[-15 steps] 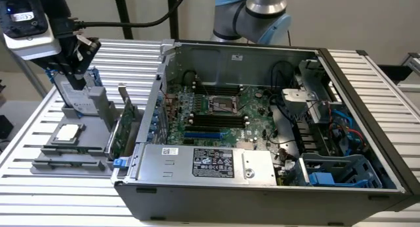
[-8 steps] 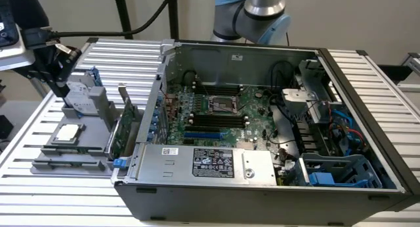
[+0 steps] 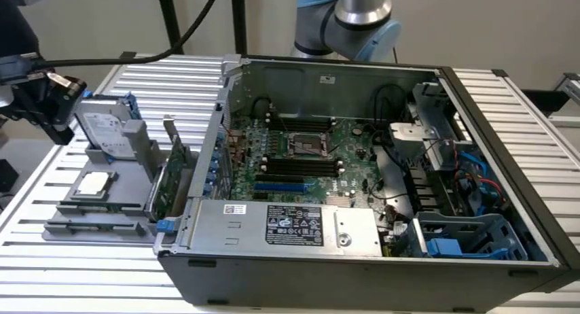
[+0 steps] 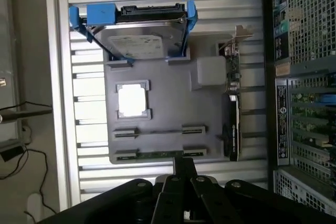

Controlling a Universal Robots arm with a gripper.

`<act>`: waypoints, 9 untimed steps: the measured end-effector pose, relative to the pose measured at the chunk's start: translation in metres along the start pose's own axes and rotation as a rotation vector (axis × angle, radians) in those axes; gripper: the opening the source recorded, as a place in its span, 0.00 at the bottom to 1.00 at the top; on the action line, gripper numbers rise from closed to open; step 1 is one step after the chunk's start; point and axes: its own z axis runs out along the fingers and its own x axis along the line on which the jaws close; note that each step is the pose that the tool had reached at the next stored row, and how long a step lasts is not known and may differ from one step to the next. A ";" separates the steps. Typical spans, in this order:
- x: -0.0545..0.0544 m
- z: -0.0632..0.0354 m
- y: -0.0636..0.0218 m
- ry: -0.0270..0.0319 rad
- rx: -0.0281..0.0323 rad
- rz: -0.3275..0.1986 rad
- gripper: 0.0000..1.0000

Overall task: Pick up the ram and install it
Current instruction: 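Reach for the ram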

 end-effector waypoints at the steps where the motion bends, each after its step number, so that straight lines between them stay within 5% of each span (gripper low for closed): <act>1: 0.004 0.0014 -0.0012 0.0006 0.0001 0.000 0.00; 5: 0.017 0.0059 -0.0039 0.0043 0.0010 0.000 0.00; 9: 0.019 0.0090 -0.0043 0.0074 0.0014 -0.001 0.00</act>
